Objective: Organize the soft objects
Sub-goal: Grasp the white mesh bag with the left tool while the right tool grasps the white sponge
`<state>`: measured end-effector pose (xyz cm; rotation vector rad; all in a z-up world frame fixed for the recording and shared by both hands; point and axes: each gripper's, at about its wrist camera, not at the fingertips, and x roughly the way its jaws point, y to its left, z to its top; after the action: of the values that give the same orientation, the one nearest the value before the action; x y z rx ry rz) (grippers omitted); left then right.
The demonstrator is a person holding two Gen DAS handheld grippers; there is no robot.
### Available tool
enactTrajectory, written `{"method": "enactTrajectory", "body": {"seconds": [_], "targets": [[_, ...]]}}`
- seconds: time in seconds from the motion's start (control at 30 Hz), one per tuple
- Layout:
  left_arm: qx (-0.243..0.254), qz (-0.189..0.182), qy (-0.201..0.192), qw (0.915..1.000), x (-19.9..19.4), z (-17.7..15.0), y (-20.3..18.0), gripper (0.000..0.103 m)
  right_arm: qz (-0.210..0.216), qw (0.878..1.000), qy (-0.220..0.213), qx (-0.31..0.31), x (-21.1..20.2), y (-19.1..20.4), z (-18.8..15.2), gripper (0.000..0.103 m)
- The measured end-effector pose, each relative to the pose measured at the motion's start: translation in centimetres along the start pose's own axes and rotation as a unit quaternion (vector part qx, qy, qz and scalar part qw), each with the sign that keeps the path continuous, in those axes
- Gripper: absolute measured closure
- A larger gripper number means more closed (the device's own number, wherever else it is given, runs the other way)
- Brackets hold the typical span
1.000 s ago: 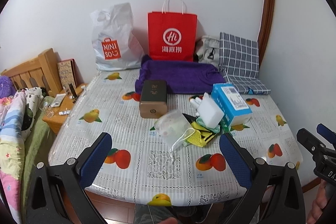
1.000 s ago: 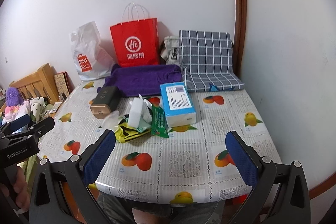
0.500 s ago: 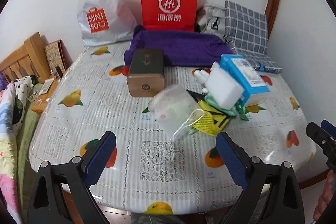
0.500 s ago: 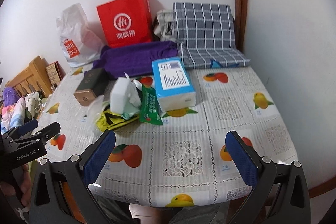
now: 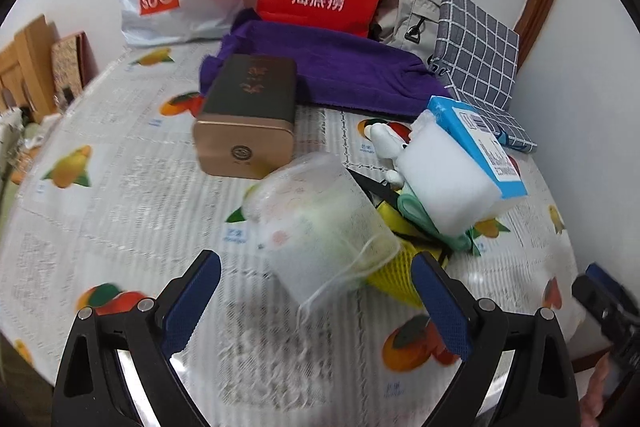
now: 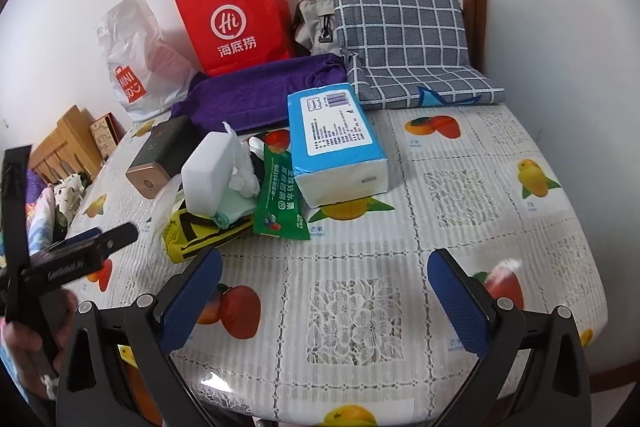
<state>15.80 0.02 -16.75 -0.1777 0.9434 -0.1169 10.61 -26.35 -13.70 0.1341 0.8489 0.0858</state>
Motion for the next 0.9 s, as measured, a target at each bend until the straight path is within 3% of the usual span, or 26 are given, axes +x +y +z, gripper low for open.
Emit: {"method": "enactTrajectory", "body": {"seconds": [0.3,0.33,0.4,0.5,0.53,0.6,0.73,0.9], "targets": [[-0.01,-0.027,0.01,0.9995,3.9,0.9,0.0,0.009,-0.003,1.0,0.03,0.002,2.9,-0.9,0.3,0.002],[-0.009,-0.028,0.01,0.9995,4.1,1.0,0.0,0.013,-0.003,1.0,0.029,0.002,3.0,-1.0,0.4,0.002],[-0.007,-0.036,0.013,0.9992,4.5,1.2,0.0,0.04,-0.001,1.0,0.027,-0.001,3.4,-0.9,0.7,0.002],[-0.006,-0.058,0.018,0.9981,4.7,1.4,0.3,0.064,0.005,1.0,0.027,-0.002,3.9,-0.5,1.1,0.002],[-0.004,-0.058,0.018,0.9981,4.6,1.4,0.4,0.068,0.007,1.0,0.027,-0.002,4.1,-0.4,1.3,0.004],[0.001,-0.049,0.017,0.9987,4.2,1.4,0.8,0.087,0.014,1.0,0.027,-0.003,4.4,0.2,1.6,0.008],[-0.003,-0.051,0.021,0.9985,3.6,1.3,2.4,0.095,0.033,0.999,0.026,-0.009,5.0,1.7,2.5,0.013],[0.0,-0.013,0.016,0.9998,2.5,1.0,4.5,0.097,0.062,0.998,0.016,-0.021,5.4,4.4,3.8,0.014]]}}
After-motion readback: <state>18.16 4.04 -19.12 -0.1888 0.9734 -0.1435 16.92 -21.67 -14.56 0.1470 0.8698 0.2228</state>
